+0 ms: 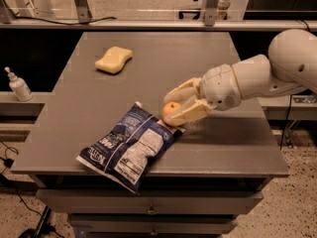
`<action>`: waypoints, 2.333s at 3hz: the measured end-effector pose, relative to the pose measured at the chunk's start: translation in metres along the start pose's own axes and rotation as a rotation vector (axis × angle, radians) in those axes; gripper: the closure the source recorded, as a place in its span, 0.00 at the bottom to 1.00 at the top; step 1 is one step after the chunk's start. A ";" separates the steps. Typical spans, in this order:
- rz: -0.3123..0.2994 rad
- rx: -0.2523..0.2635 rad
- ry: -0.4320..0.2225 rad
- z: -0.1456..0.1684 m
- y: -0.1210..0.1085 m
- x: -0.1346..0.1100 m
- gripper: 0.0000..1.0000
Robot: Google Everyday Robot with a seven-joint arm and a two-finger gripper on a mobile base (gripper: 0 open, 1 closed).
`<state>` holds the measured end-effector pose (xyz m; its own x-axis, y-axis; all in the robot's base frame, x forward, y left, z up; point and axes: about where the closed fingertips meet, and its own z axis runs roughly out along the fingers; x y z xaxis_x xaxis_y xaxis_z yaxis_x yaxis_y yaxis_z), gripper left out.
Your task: Move orange near blue chip bag
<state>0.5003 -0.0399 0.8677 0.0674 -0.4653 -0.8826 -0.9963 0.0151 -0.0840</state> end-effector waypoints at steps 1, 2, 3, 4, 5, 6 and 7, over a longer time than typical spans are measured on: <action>-0.014 0.006 0.001 -0.001 -0.004 0.002 0.36; -0.014 -0.001 0.003 0.000 -0.004 0.004 0.12; -0.010 -0.006 0.007 0.001 -0.004 0.006 0.00; -0.009 -0.006 0.009 0.001 -0.005 0.007 0.00; -0.013 0.026 0.023 -0.017 -0.015 0.006 0.00; -0.040 0.112 0.056 -0.067 -0.032 0.001 0.00; -0.079 0.201 0.114 -0.133 -0.046 -0.013 0.00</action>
Offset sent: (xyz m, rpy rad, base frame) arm 0.0058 -0.0062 -0.0067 -0.0065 -0.0094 0.0051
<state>0.5382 -0.1528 0.9444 0.1267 -0.5687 -0.8127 -0.9570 0.1454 -0.2510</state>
